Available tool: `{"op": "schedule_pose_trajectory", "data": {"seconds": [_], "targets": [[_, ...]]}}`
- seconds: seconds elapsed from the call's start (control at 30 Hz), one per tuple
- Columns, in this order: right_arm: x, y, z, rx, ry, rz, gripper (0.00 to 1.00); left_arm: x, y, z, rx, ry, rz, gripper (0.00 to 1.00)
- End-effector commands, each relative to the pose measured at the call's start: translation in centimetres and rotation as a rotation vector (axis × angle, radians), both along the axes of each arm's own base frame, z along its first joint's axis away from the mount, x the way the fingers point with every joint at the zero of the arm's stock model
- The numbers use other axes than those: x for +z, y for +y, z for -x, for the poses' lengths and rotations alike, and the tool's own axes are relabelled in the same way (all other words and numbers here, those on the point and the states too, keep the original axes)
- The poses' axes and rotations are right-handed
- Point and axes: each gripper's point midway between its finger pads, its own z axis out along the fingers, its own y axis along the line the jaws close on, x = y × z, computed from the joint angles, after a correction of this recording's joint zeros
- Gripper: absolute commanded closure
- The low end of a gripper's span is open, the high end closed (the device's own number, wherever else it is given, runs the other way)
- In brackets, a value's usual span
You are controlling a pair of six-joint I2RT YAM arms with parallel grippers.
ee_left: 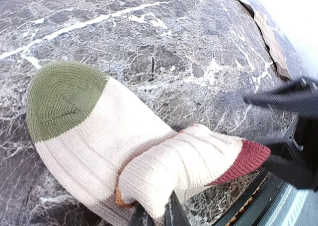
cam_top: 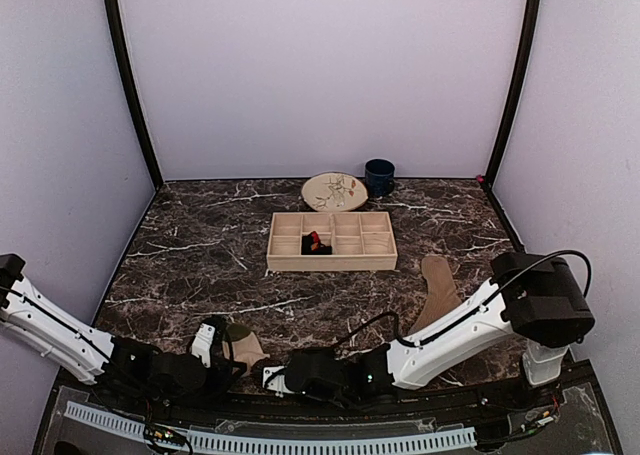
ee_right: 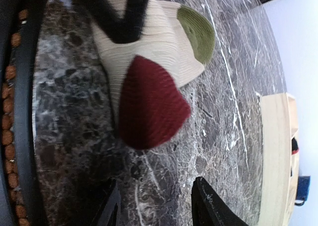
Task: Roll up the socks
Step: Roll the sock at the center of the board.
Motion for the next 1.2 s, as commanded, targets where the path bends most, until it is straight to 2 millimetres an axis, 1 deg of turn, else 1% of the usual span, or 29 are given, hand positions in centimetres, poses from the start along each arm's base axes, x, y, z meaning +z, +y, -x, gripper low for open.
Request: {"op": "schedule_pose_trajectory", "data": {"seconds": [0.0,0.13,0.23,0.4,0.47,0.53,0.57,0.73,0.87,1.03,1.17], "targets": [[2.5,1.3,1.3,0.053,-0.178,-0.059,0.52,-1.8,1.7,0.5,-0.001,0.036,-0.049,1.00],[2.1,2.1,2.7,0.095,-0.238,-0.032,0.51,-1.8,1.8,0.6,-0.001,0.038,-0.048,1.00],[1.6,2.8,3.2,0.116,-0.273,-0.011,0.50,-1.8,1.7,0.6,-0.006,0.041,-0.049,1.00],[1.5,4.0,3.3,0.135,-0.292,0.000,0.49,-1.8,1.6,0.8,-0.017,0.044,-0.046,1.00],[1.5,4.5,3.4,0.144,-0.304,0.002,0.47,-1.7,1.5,0.8,-0.022,0.044,-0.045,1.00],[1.1,4.6,3.2,0.149,-0.322,0.017,0.45,-1.7,1.4,0.9,-0.027,0.046,-0.044,1.00],[1.8,5.2,3.2,0.150,-0.328,0.001,0.45,-1.8,1.4,0.9,-0.029,0.047,-0.045,1.00],[1.6,6.1,3.2,0.159,-0.331,0.004,0.42,-1.8,1.4,1.0,-0.036,0.050,-0.051,1.00],[1.6,6.1,2.7,0.139,-0.360,0.013,0.42,-1.8,1.4,1.1,-0.039,0.055,-0.051,1.00],[2.1,5.4,2.0,0.118,-0.392,0.002,0.40,-2.1,1.7,1.1,-0.033,0.058,-0.053,1.00],[1.8,5.4,1.9,0.130,-0.389,0.009,0.40,-2.2,1.5,1.2,-0.036,0.060,-0.052,1.00]]}}
